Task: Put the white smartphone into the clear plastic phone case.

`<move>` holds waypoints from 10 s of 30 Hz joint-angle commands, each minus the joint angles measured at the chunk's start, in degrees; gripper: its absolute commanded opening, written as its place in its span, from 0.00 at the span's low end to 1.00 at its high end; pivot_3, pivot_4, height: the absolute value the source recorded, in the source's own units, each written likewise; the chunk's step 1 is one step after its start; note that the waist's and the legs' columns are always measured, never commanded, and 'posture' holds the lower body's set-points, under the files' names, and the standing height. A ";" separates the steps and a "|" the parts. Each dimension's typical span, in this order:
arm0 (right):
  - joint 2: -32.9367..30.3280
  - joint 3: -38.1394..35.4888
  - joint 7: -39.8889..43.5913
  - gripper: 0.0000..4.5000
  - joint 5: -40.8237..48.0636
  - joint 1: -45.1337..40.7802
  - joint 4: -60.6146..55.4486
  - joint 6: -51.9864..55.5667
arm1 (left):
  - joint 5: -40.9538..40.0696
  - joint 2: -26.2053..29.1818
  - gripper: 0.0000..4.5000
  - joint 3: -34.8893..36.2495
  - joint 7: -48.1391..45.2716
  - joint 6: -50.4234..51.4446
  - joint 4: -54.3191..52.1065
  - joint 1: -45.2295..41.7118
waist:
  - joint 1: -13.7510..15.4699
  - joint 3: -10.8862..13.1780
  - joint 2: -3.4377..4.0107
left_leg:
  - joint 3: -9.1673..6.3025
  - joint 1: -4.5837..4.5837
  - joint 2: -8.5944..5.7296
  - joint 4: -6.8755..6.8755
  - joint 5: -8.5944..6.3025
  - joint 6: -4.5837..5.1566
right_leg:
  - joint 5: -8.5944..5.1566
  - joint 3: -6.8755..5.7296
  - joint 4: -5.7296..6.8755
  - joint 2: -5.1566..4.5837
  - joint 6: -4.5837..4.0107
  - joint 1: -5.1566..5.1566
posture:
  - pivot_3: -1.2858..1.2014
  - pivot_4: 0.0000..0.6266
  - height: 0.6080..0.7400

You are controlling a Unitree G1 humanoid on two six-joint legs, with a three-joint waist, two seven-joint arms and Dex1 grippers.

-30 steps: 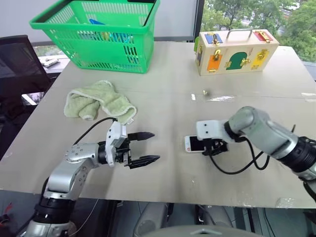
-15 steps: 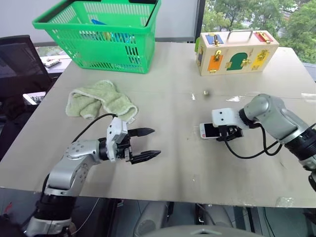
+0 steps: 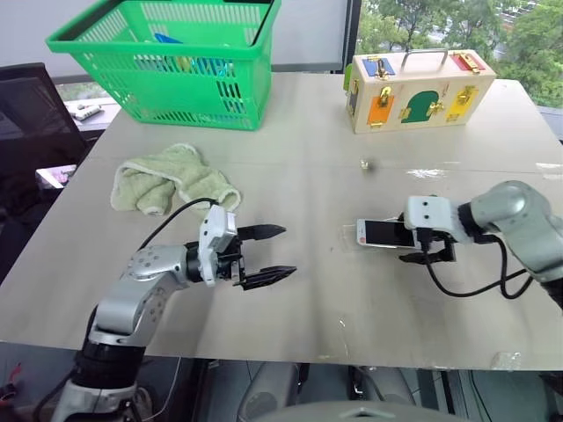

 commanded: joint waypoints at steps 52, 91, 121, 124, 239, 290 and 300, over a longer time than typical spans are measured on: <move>1.97 -21.51 -22.12 0.00 19.70 21.34 -25.75 27.46 | 21.07 -12.85 0.01 -17.90 7.34 4.46 20.98 -24.18 | -0.05 0.03 0.02 | -0.01 -0.01 0.00 0.15 0.16 0.25 | 0.00 -0.03 0.12 0.02 0.05 0.08 | 0.52 0.24 1.00; 20.55 3.36 -24.58 0.00 3.25 -15.09 18.46 11.09 | 13.32 -12.11 0.01 -7.65 12.97 7.15 6.75 -14.92 | -0.51 0.02 0.00 | 0.15 0.00 -0.01 0.17 0.34 -0.04 | 0.04 0.11 0.21 0.05 0.01 -0.04 | 0.52 0.24 1.00; 12.15 -0.07 -4.05 0.00 8.60 -9.80 4.63 14.30 | 6.14 -7.77 0.01 -6.02 7.30 7.58 3.08 -11.98 | -1.66 0.01 0.01 | 0.09 0.02 -0.01 0.15 0.16 0.21 | 0.06 0.09 0.21 0.04 -0.01 -0.04 | 0.52 0.24 1.00; 13.29 4.04 -4.99 0.00 4.50 -9.74 8.65 11.15 | 7.16 -7.44 0.01 -5.96 7.19 6.17 3.68 -12.20 | -1.68 0.01 0.00 | 0.08 0.07 0.01 0.15 0.15 0.17 | 0.05 0.09 0.24 0.07 -0.03 -0.04 | 0.52 0.24 1.00; 20.91 17.28 -3.46 0.00 -11.58 -2.90 20.54 2.26 | 5.53 -7.37 0.01 -7.06 14.30 9.88 -4.43 -8.21 | -1.18 -2.56 -0.64 | -0.04 1.15 0.01 -0.05 -0.03 0.00 | -0.23 0.02 0.03 0.05 -0.06 1.09 | 0.52 0.24 1.00; 5.53 -18.42 -26.94 0.01 7.52 16.21 -5.76 15.97 | 20.57 -16.19 0.00 -17.84 12.50 1.68 18.69 -18.47 | -0.01 -1.14 0.23 | -0.01 0.00 -0.02 -0.09 0.13 0.21 | -0.04 0.01 0.04 0.00 0.00 0.02 | 0.52 0.24 1.00; 7.60 -10.78 -24.37 0.01 6.77 11.93 -6.74 14.29 | 20.88 -16.23 0.00 -17.34 12.14 4.09 19.91 -21.96 | -0.14 -1.11 0.20 | -0.02 0.00 -0.02 -0.05 0.15 0.24 | -0.04 0.01 0.05 0.02 0.00 0.02 | 0.52 0.24 1.00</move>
